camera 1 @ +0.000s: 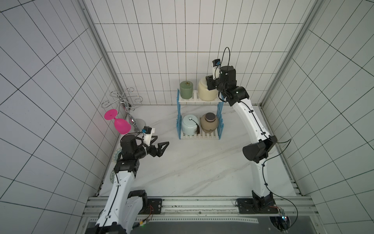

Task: Remove the tea canisters from the shelf
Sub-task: Pick up the tea canister from the shelf.

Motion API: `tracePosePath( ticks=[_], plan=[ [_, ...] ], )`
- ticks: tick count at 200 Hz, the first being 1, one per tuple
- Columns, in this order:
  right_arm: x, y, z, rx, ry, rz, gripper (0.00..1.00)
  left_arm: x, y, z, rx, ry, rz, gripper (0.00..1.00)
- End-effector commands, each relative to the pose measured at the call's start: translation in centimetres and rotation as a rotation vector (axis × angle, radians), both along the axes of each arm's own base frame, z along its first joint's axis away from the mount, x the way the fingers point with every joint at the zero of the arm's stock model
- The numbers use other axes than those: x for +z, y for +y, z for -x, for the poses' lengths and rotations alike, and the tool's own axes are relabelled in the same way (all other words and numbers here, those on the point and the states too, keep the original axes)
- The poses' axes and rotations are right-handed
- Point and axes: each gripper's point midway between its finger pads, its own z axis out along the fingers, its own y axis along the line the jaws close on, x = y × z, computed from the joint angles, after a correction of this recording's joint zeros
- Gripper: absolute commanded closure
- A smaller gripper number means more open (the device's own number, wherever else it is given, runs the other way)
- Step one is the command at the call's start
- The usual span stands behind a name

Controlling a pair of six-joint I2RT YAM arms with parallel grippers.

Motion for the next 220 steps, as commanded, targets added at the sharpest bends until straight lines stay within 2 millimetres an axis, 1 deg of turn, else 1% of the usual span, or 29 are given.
tracePosePath(
  ticks=[1, 39, 57, 83, 106, 163, 187, 220],
  plan=[
    [-0.5, 0.5, 0.1, 0.003, 0.002, 0.038, 0.68, 0.2, -0.1, 0.2, -0.008, -0.022, 0.005, 0.01],
    [-0.1, 0.5, 0.2, 0.006, -0.005, 0.026, 0.9, 0.2, -0.1, 0.2, -0.006, -0.024, 0.003, 0.01],
    [0.5, 0.4, 0.4, 0.005, -0.014, 0.015, 1.0, 0.2, -0.1, 0.2, -0.006, -0.024, 0.003, 0.01],
    [1.6, 0.3, 0.8, 0.011, -0.03, -0.005, 1.0, 0.2, -0.1, 0.2, -0.008, -0.025, 0.002, 0.01],
    [3.0, 0.3, 1.5, 0.016, -0.059, -0.018, 1.0, 0.2, -0.1, 0.2, -0.008, -0.025, 0.002, 0.01],
    [7.5, -0.4, 4.0, 0.029, -0.133, -0.072, 1.0, 0.1, -0.1, 0.3, -0.009, -0.027, -0.001, 0.01],
    [8.9, -0.8, 4.9, 0.031, -0.152, -0.094, 1.0, 0.2, -0.1, 0.3, -0.008, -0.029, 0.0, 0.01],
    [10.4, -1.3, 6.2, 0.034, -0.17, -0.11, 1.0, 0.3, -0.2, 0.4, -0.012, -0.03, 0.002, 0.01]
  ],
)
